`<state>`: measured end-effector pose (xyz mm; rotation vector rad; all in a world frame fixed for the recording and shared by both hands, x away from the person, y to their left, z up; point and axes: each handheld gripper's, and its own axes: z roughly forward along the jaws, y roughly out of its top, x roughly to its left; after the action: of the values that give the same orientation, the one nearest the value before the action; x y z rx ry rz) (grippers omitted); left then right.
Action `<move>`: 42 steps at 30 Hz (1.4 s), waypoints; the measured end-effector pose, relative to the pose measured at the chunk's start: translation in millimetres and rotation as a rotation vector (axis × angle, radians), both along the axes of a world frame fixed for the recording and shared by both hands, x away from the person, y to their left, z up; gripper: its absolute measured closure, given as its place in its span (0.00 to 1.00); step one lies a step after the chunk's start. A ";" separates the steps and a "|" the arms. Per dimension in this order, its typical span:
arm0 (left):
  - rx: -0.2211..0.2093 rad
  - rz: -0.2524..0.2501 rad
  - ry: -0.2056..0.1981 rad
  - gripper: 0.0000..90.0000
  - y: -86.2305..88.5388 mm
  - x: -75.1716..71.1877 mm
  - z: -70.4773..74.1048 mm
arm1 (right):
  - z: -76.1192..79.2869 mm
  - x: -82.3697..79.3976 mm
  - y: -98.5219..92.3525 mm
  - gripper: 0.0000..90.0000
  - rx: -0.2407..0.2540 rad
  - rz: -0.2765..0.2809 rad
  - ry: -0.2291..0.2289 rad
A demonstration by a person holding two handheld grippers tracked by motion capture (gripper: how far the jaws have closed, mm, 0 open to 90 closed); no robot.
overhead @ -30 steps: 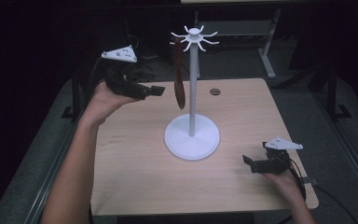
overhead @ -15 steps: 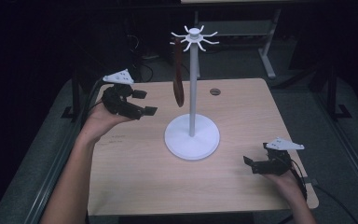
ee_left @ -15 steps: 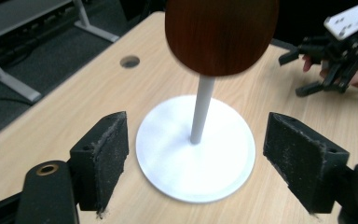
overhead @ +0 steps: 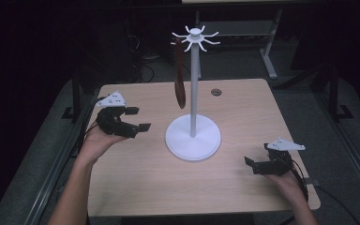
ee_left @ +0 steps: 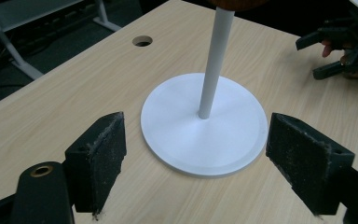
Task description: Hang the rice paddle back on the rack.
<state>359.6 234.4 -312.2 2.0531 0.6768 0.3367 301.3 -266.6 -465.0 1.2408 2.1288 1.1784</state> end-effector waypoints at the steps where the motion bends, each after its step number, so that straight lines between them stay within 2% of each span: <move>1: -0.003 0.006 0.002 0.22 2.0 -1.5 -2.8 | -0.2 0.1 -0.4 0.01 0.002 0.000 0.001; 3: -0.008 0.011 0.006 0.22 3.9 -3.0 -5.9 | -0.3 0.6 -1.0 0.01 0.000 0.000 -0.003; 8: -0.008 0.040 0.019 0.22 15.9 -11.1 -25.7 | -0.1 0.0 -2.0 0.01 0.006 -0.005 -0.001; 16: -0.038 0.088 0.037 0.22 29.3 -20.5 -52.1 | -0.7 -1.6 -3.0 0.01 0.002 -0.006 -0.001; 23: -0.046 0.114 0.048 0.22 36.2 -28.5 -69.0 | -0.1 -2.8 -5.1 0.01 0.005 -0.018 -0.001; 33: -0.019 0.134 0.065 0.22 41.2 -38.0 -89.4 | 0.0 -2.8 -5.8 0.01 0.002 -0.020 -0.005; 39: 0.012 0.146 0.076 0.22 46.0 -42.1 -103.9 | -0.4 -3.0 -6.1 0.01 -0.002 -0.019 -0.005; 42: 0.001 0.161 0.078 0.22 48.5 -43.1 -110.9 | -0.7 -2.8 -5.7 0.01 -0.004 -0.019 -0.003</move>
<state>316.5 282.9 -423.2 2.0262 0.8929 0.3500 298.5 -272.3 -465.8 1.2544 2.1109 1.1673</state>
